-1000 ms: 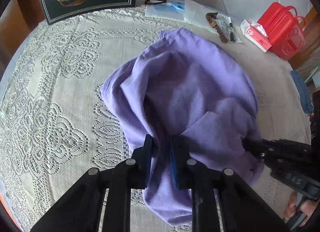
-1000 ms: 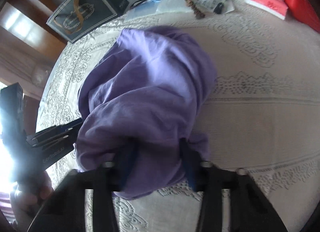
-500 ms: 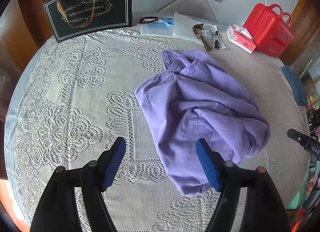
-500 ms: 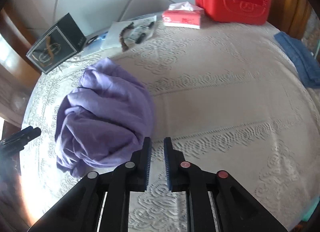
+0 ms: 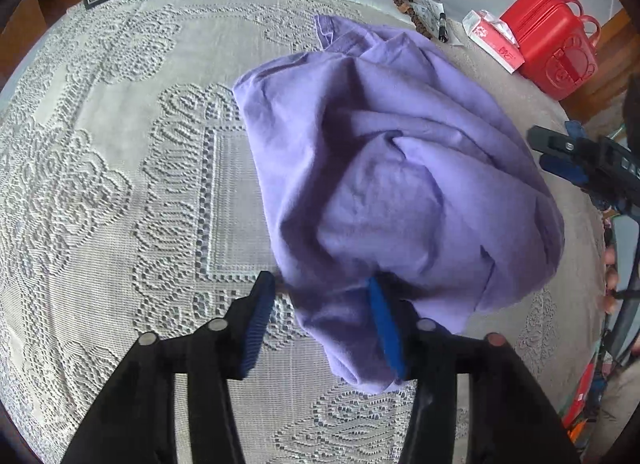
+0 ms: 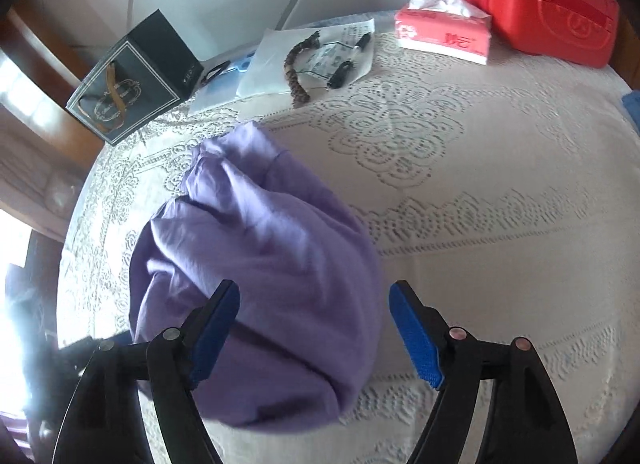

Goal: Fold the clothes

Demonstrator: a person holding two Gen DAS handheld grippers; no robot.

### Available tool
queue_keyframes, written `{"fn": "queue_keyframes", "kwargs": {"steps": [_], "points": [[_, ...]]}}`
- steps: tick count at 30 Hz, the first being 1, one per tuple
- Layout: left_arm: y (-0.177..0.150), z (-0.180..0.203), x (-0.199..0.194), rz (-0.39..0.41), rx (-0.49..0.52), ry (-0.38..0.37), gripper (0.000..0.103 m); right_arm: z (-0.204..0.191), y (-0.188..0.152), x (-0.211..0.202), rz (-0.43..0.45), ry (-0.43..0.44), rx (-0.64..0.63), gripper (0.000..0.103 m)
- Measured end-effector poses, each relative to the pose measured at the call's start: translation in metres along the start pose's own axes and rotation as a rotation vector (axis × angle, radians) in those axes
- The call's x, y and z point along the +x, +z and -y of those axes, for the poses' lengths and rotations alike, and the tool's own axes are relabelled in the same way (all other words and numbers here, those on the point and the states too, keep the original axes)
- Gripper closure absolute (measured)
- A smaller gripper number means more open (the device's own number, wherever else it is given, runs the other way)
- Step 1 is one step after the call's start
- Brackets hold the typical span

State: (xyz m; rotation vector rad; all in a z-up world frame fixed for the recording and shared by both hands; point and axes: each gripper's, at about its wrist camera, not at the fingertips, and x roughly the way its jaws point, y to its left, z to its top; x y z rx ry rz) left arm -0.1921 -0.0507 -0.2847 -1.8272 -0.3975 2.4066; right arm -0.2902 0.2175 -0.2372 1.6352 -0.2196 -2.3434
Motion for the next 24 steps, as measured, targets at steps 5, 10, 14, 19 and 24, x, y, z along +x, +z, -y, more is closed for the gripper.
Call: {"fn": "queue_keyframes", "kwargs": {"steps": [5,10,14,19,24], "points": [[0.025,-0.014,-0.023,0.063,-0.028,0.045,0.095,-0.018,0.021,0.045,-0.075,0.023,-0.070,0.049],[0.048,-0.024,-0.077,0.179,-0.021,0.101,0.095,-0.017,0.022,-0.020,0.060,0.078,-0.072,0.099],[0.050,-0.023,-0.113,0.220,0.000,0.099,0.093,-0.007,0.017,-0.098,0.219,0.113,-0.051,0.099],[0.031,-0.001,-0.111,0.192,0.046,0.050,0.026,0.042,-0.043,-0.181,0.294,0.015,0.033,0.099],[0.013,0.030,-0.090,0.149,0.095,-0.006,0.025,0.109,-0.128,-0.181,0.161,-0.096,0.202,0.096]]}}
